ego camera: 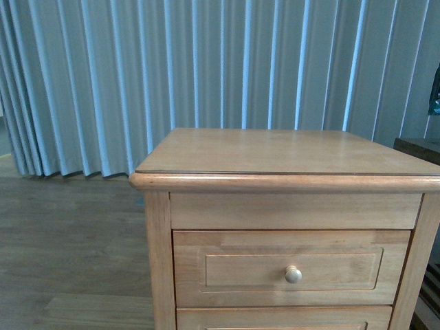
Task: Put charger into drawer
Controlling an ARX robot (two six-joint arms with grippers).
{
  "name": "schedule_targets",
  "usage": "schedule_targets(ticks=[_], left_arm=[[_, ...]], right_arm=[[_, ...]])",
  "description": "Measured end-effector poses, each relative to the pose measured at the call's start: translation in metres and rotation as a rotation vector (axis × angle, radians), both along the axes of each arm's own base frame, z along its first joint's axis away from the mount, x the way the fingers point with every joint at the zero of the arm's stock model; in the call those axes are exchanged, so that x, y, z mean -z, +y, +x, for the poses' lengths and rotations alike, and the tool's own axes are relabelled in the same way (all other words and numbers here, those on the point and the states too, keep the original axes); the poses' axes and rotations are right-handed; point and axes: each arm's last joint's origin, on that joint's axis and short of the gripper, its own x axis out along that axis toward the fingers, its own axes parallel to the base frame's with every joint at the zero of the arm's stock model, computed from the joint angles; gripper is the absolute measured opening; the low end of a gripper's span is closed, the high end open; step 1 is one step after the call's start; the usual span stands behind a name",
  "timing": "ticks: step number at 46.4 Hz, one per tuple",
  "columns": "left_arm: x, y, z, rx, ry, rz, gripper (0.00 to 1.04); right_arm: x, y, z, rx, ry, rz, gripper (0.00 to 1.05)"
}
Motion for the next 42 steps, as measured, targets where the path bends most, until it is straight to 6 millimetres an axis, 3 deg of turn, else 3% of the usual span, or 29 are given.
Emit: schedule_targets(ticks=[10, 30, 42], left_arm=[[0.0, 0.0, 0.0, 0.0, 0.0, 0.0, 0.99], [0.0, 0.0, 0.0, 0.0, 0.0, 0.0, 0.99], [0.0, 0.0, 0.0, 0.0, 0.0, 0.0, 0.99]], right_arm=[[0.003, 0.0, -0.012, 0.0, 0.005, 0.0, 0.02], [0.003, 0.0, -0.012, 0.0, 0.006, 0.0, 0.02], [0.003, 0.0, -0.012, 0.0, 0.006, 0.0, 0.42]])
